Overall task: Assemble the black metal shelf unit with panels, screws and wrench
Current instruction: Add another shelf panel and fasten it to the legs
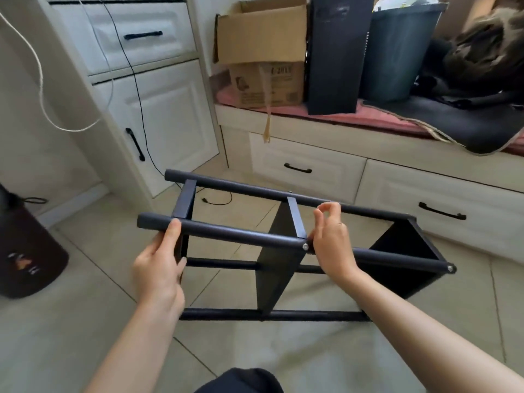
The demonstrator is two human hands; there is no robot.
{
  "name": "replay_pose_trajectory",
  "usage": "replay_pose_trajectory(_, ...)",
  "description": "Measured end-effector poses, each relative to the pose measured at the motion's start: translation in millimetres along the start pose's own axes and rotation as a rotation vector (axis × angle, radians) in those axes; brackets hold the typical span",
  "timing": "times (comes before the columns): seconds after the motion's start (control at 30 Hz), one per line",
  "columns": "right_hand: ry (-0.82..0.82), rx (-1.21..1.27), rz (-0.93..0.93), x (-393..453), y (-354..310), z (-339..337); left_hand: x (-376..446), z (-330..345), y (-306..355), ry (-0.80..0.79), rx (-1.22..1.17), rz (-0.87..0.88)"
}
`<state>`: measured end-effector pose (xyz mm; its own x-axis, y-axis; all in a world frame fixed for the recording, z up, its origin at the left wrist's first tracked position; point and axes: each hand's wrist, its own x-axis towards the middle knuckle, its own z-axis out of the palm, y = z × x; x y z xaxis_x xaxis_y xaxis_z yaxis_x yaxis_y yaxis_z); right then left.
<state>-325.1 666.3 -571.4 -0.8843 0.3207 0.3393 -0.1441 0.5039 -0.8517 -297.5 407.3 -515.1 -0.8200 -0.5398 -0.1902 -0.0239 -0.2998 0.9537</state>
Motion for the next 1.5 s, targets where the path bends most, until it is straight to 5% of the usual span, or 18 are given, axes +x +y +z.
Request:
replay_pose_trajectory(0.5, -0.079, -0.294, 0.091, -24.2, 67.7, -51.8, -39.3, -20.3, -110.1, -0.183, 0.061, -0.365)
replay_pose_trajectory(0.83, -0.102, -0.439, 0.197, -23.8, 75.6, -65.5, -44.0, -25.7, -139.1, -0.224, 0.124, -0.411)
replay_pose_trajectory(1.0, -0.042, -0.455, 0.026, -12.0, 57.5, -46.0, -36.9, -33.5, -139.9, -0.248, 0.179, -0.387)
replay_pose_trajectory(1.2, -0.35, -0.223, -0.014, -11.6, 38.4, -3.4, -24.6, -38.9, -140.9, -0.299, 0.214, -0.333)
replay_pose_trajectory(1.5, -0.903, 0.011, 0.28, -6.9, 28.1, 50.6, 20.6, -48.4, -121.4, -0.71, 0.678, -0.031)
